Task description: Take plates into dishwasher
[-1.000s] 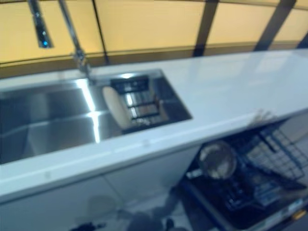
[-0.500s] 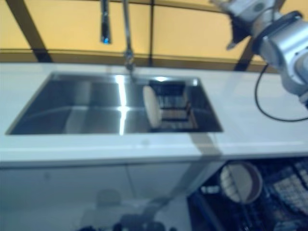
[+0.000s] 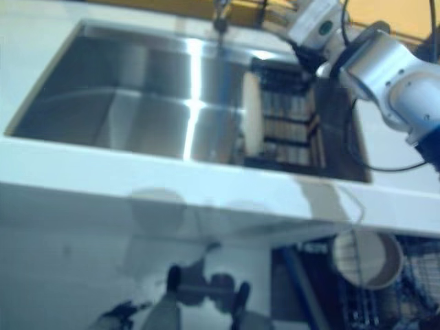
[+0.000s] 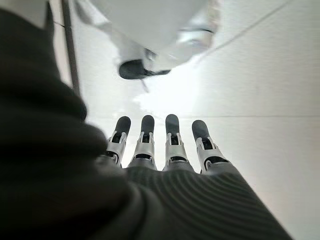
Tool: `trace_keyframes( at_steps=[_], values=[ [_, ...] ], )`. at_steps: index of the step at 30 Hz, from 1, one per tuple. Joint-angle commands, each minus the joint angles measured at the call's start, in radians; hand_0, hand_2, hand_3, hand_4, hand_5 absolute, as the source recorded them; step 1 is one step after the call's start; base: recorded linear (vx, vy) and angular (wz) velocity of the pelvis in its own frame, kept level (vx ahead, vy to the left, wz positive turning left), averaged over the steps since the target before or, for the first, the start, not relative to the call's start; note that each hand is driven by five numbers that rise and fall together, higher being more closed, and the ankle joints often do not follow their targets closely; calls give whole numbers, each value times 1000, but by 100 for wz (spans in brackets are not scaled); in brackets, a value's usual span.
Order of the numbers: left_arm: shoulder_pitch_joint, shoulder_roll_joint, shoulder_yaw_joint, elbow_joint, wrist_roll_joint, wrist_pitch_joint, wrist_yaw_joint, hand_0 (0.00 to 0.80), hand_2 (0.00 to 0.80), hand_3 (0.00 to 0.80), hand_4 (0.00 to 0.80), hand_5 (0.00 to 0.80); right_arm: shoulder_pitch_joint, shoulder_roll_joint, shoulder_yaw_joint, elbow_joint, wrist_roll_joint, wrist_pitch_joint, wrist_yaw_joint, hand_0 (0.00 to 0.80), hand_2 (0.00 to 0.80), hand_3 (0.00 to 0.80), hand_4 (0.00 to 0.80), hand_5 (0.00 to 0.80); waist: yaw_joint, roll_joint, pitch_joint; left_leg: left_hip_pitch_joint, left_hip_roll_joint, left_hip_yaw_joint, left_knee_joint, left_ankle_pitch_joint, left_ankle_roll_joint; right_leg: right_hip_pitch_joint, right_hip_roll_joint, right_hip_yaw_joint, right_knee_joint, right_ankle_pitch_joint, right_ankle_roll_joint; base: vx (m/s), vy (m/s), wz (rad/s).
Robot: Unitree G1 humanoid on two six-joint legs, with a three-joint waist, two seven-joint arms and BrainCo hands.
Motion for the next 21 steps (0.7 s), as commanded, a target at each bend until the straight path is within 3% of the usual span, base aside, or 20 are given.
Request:
trace_keyframes(
  at_steps=[1, 5, 21],
  values=[
    [-44, 51, 6, -14, -16, -22, 7, 0, 0, 0, 0, 0, -172, -23, 51, 1, -22, 25, 11, 0, 0, 0, 0, 0, 23, -65, 40, 32, 9, 58, -4, -31, 3, -3, -63, 21, -2, 34, 81, -7, 10, 18],
    [-51, 54, 4, -16, -17, -22, 5, 0, 0, 0, 0, 0, -176, -3, 50, 16, -26, 46, 12, 0, 0, 0, 0, 0, 28, -65, 56, 22, 3, 56, -4, -31, 5, -11, -65, 15, -2, 37, 83, -1, 3, 2],
    [-51, 52, 17, -9, -18, -34, -6, 0, 0, 0, 0, 0, -121, 7, 3, -30, -56, 13, 70, 0, 0, 0, 0, 0, 30, -78, 59, 38, 4, 63, -4, -43, 9, 1, -62, 14, -2, 30, 83, 0, 0, 0]
  ],
)
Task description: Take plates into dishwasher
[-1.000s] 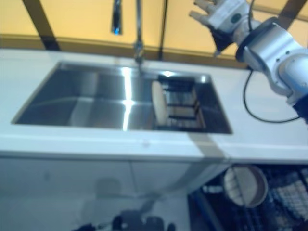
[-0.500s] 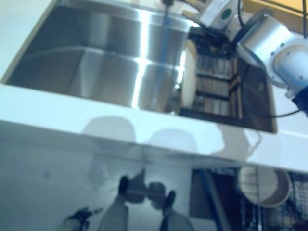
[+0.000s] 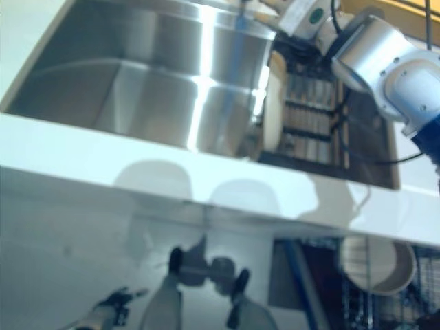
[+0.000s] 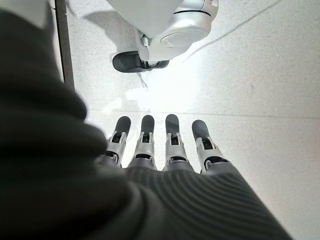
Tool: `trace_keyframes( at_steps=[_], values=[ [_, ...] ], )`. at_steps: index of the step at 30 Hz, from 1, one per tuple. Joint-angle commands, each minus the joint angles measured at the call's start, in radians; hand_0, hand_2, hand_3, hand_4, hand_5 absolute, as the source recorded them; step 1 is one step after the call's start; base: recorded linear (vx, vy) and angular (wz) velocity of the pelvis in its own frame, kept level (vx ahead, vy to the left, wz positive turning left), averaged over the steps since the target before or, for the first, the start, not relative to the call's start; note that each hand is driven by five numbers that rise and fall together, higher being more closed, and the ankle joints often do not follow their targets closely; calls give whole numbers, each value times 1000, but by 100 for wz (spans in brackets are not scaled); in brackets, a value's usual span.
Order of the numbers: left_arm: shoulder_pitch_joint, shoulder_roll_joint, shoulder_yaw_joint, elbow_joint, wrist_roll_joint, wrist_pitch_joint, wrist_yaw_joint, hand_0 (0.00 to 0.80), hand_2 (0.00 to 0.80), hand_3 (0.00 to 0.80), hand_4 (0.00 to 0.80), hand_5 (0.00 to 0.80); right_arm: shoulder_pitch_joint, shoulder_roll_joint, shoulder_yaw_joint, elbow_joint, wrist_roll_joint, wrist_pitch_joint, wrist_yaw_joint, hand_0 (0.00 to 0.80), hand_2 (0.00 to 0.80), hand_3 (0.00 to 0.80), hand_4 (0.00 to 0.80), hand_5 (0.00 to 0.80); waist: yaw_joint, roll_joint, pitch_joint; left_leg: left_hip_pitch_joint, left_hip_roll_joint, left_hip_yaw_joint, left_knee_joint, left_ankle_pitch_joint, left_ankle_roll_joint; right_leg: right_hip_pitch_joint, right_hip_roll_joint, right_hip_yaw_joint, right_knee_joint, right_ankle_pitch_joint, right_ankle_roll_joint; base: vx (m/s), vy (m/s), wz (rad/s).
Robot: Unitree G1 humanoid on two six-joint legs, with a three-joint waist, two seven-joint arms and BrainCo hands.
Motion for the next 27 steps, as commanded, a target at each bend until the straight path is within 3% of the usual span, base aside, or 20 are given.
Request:
trace_keyframes(
  at_steps=[1, 27],
  values=[
    [-16, 32, 18, 10, -13, -16, -3, 0, 0, 0, 0, 0, -80, -21, 6, -26, -35, 8, 14, 0, 0, 0, 0, 0, 6, -67, 4, 43, 7, 66, -4, -48, 6, -2, -61, 19, -2, 34, 80, 0, 0, 0],
    [-3, 31, 33, 11, -4, -28, -4, 0, 0, 0, 0, 0, -55, -14, 20, -121, 42, -92, 126, 0, 0, 0, 0, 0, 10, -71, 10, 50, 6, 73, -4, -53, 8, 4, -57, 18, -2, 27, 74, 0, 0, 0]
  ],
)
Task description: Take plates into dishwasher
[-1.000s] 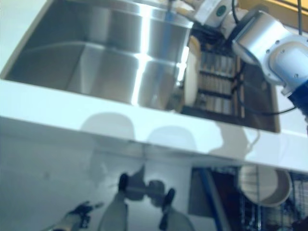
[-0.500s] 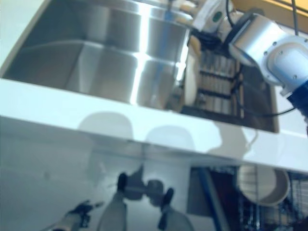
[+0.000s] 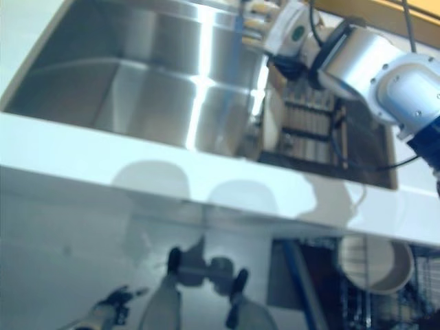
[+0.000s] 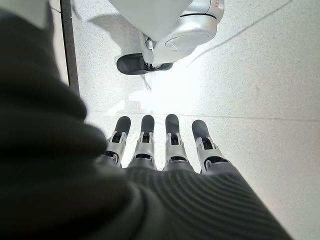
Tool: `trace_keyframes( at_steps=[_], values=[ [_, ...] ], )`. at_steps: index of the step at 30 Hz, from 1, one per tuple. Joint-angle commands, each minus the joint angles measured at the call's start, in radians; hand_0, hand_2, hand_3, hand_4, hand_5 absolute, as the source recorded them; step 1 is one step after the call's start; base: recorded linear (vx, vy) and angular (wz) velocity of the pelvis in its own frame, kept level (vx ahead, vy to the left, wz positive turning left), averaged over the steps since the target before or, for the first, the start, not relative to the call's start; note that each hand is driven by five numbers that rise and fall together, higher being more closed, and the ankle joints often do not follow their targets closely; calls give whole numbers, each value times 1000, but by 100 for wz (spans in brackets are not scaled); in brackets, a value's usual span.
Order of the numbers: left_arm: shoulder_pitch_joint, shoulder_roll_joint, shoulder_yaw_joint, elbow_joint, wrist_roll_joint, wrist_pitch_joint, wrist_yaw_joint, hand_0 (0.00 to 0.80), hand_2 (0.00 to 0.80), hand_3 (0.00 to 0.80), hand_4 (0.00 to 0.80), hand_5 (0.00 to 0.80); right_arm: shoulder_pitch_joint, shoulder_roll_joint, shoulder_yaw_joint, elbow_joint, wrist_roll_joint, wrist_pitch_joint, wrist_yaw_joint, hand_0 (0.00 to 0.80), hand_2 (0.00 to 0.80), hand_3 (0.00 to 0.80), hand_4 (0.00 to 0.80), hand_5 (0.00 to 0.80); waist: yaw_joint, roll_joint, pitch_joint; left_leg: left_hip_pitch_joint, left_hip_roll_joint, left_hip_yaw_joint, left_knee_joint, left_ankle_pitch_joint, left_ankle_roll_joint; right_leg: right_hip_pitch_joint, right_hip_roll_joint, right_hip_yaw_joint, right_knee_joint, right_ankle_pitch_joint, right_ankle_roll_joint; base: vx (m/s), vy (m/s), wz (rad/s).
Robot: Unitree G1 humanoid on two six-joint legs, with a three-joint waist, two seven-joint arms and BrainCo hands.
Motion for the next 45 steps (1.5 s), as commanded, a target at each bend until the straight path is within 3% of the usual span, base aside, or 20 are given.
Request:
trace_keyframes(
  at_steps=[1, 10, 16, 18, 19, 23, 27, 37, 45],
  values=[
    [-4, 31, 32, 10, -6, -9, -2, 0, 0, 0, 0, 0, -57, -14, 23, -20, 26, -16, 27, 0, 0, 0, 0, 0, 9, -65, 7, 43, 6, 75, -4, -53, 7, -3, -56, 18, -2, 27, 74, 0, 0, 0],
    [-1, 32, 38, 14, -5, -18, -6, 0, 0, 0, 0, 0, -41, -8, 45, -24, 53, -43, 149, 0, 0, 0, 0, 0, 11, -67, 9, 46, 9, 77, -4, -51, 6, -2, -57, 16, -2, 28, 72, 0, 0, 0],
    [5, 34, 44, 12, -7, -24, -11, 0, 0, 0, 0, 0, -11, -3, 60, -12, 30, -89, 292, 0, 0, 0, 0, 0, 12, -66, 14, 44, 10, 80, -4, -48, 4, -4, -58, 17, -2, 29, 71, 0, 0, 0],
    [4, 34, 48, 15, -10, -25, -11, 0, 0, 0, 0, 0, 5, 2, 59, -6, 12, -105, 325, 631, 631, 631, 631, 631, 12, -67, 16, 46, 12, 81, -4, -47, 2, -3, -58, 18, -2, 30, 71, 0, 0, 0],
    [4, 33, 48, 15, -11, -24, -9, 0, 0, 0, 0, 0, 12, 7, 58, -3, -1, -112, 341, 800, 800, 800, 800, 800, 12, -67, 18, 47, 13, 83, -4, -46, 2, -2, -59, 17, -2, 30, 70, 0, 0, 0],
    [5, 35, 53, 17, -8, -29, -12, 0, 0, 0, 0, 0, 42, 17, 43, 20, -49, -128, 351, 800, 800, 800, 800, 800, 14, -70, 20, 50, 15, 87, -4, -44, 0, 0, -60, 16, -2, 32, 70, 0, 0, 0],
    [2, 32, 52, 15, -9, -26, -8, 0, 0, 0, 0, 0, 64, 28, 20, 53, -89, -168, 284, 800, 800, 800, 800, 800, 14, -70, 19, 48, 16, 87, -4, -43, 0, -2, -59, 18, -2, 32, 70, 0, 0, 0],
    [4, 24, 50, 22, -5, -31, -10, 0, 0, 0, 0, 0, 52, 19, 17, 65, -119, -192, 184, 800, 800, 800, 800, 800, 9, -64, 7, 49, 14, 89, -4, -43, 1, -2, -59, 21, -2, 32, 70, 0, 0, 0],
    [6, 18, 57, 28, 4, -27, -6, 0, 0, 0, 0, 0, 27, 10, 17, 79, -83, -136, 125, 800, 800, 800, 800, 800, -1, -73, -25, 67, 16, 92, -4, -49, 2, 14, -57, 28, -2, 26, 71, 0, 0, 0]
  ],
)
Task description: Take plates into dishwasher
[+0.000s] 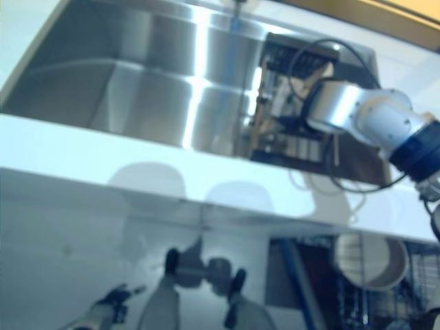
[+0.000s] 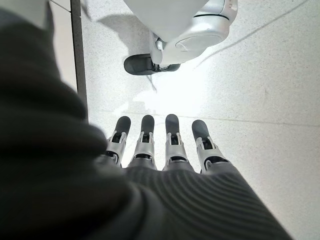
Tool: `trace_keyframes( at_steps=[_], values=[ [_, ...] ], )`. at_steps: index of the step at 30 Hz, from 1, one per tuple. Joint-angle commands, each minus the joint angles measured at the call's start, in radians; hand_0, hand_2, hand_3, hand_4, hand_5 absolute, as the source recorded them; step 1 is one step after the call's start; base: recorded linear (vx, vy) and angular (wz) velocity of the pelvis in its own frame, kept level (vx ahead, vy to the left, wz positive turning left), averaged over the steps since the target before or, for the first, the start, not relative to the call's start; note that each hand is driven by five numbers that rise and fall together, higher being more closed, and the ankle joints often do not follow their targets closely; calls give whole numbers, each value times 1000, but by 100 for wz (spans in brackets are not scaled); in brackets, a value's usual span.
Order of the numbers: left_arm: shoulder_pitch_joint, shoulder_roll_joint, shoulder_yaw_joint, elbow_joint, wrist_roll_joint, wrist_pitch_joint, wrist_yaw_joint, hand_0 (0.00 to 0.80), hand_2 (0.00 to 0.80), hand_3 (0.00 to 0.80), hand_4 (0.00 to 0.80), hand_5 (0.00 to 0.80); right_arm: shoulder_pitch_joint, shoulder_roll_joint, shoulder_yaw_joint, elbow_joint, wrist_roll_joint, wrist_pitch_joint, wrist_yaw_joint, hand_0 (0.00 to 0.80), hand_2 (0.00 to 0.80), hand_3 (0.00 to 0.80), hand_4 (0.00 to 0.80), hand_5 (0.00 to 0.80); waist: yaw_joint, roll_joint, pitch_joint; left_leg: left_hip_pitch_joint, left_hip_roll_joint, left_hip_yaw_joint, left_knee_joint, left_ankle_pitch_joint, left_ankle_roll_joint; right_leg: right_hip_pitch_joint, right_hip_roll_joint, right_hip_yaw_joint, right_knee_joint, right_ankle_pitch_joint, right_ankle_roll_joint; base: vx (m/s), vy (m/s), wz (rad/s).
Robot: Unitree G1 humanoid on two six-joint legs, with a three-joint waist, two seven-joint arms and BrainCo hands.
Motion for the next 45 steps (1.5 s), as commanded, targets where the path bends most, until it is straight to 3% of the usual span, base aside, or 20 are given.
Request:
trace_keyframes(
  at_steps=[1, 7, 17, 19, 26, 31, 37, 45],
  values=[
    [8, 16, 18, 27, 6, -9, 3, 0, 0, 0, 0, 0, -95, -31, -16, 18, 39, 77, -79, 800, 800, 800, 800, 800, 0, -64, -39, 55, 14, 83, -4, -52, 2, 9, -56, 20, -2, 23, 72, 0, 0, 0],
    [20, 9, 19, 31, 28, 4, 15, 0, 0, 0, 0, 0, -121, -58, -31, 82, 180, 192, -190, 800, 800, 800, 800, 800, -19, -78, -92, 94, 17, 87, -4, -68, 3, 36, -53, 39, -2, 17, 76, 22, -20, -7],
    [42, -14, 10, 43, 42, 11, 22, 0, 0, 0, 0, 0, -138, -123, -81, 139, 223, 261, -278, 800, 800, 800, 800, 800, -66, -63, -189, 159, 29, 117, -4, -95, -3, 64, -53, 86, -2, 3, 86, 16, 4, -16],
    [48, -22, 5, 53, 47, 12, 22, 0, 0, 0, 0, 0, -149, -139, -76, 153, 253, 304, -298, 800, 800, 800, 800, 800, -79, -56, -220, 175, 34, 128, -4, -100, -8, 70, -56, 95, -2, 1, 90, 13, 20, -13],
    [72, -41, 13, 78, 75, 19, 12, 0, 0, 0, 0, 0, -106, -195, -140, 213, 507, 472, -297, 800, 800, 800, 800, 800, -116, -35, -290, 219, 45, 164, -4, -116, -16, 79, -58, 133, -2, 0, 99, 45, 24, -20],
    [96, -31, 26, 88, 102, 4, -12, 0, 0, 0, 0, 0, 13, -241, -255, 254, 670, 529, -293, 800, 800, 800, 800, 800, -141, -27, -308, 242, 51, 182, -4, -120, -21, 85, -53, 161, -2, 0, 98, 40, 0, -18],
    [112, -26, 46, 107, 118, -20, -26, 0, 0, 0, 0, 0, 124, -321, -392, 354, 815, 514, -304, 800, 800, 800, 800, 800, -179, -19, -320, 261, 61, 209, -4, -127, -26, 78, -42, 198, -2, -1, 93, 10, -15, -16],
    [119, -30, 54, 118, 139, -25, -43, 0, 0, 0, 0, 0, 456, -432, -689, 432, 894, 454, -274, 800, 800, 800, 800, 800, -231, -13, -331, 284, 71, 238, -4, -136, -27, 79, -31, 237, -2, -1, 87, 9, -21, -15]
  ],
)
